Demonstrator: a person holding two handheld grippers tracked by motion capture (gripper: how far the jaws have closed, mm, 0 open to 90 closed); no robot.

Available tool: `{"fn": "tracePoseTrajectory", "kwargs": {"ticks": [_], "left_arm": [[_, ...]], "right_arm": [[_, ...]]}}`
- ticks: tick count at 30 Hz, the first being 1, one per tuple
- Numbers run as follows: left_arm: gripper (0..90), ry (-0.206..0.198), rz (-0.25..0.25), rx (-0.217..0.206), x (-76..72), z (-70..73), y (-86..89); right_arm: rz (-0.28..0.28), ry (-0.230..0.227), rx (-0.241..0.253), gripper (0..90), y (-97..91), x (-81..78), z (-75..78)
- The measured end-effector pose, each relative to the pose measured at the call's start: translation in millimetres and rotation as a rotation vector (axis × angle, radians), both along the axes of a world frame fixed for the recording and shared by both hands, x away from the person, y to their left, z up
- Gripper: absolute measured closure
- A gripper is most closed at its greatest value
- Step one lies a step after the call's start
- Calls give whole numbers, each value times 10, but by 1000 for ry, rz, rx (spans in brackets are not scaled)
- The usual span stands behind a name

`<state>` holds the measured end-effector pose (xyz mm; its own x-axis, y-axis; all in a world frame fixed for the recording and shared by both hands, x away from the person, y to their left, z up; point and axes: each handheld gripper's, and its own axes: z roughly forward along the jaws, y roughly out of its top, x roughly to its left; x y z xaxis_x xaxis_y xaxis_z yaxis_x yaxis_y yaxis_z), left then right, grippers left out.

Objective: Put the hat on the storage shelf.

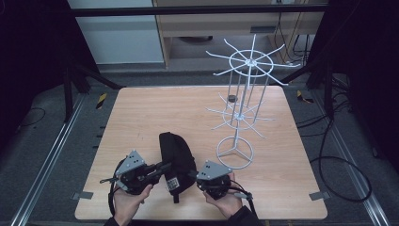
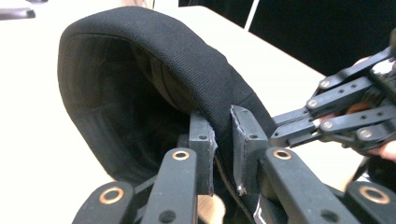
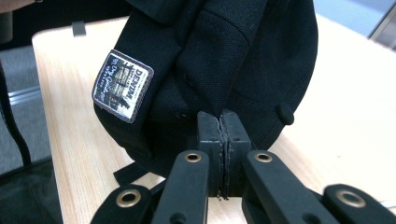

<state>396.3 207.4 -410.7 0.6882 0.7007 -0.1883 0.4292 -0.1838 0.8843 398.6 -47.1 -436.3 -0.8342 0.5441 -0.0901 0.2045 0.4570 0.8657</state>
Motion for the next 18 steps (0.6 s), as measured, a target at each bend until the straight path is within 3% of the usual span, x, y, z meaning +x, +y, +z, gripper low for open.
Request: {"fn": "tracePoseTrajectory", "kwargs": {"ticks": [3,7,13,18], "left_arm": [[790,24,11,17,-5,-104,63],[787,40,33,38,4,-175,140],[783,57,68,63,19,-249,244],[769,63,109,84,35,-270,351]], "right_arm": [[8,12,-26,891,78,2,-70],[12,29,-19,865,146,14,-131],[21,56,13,760,220,40,-208],[-4,62,56,660,190,58,-184]]}}
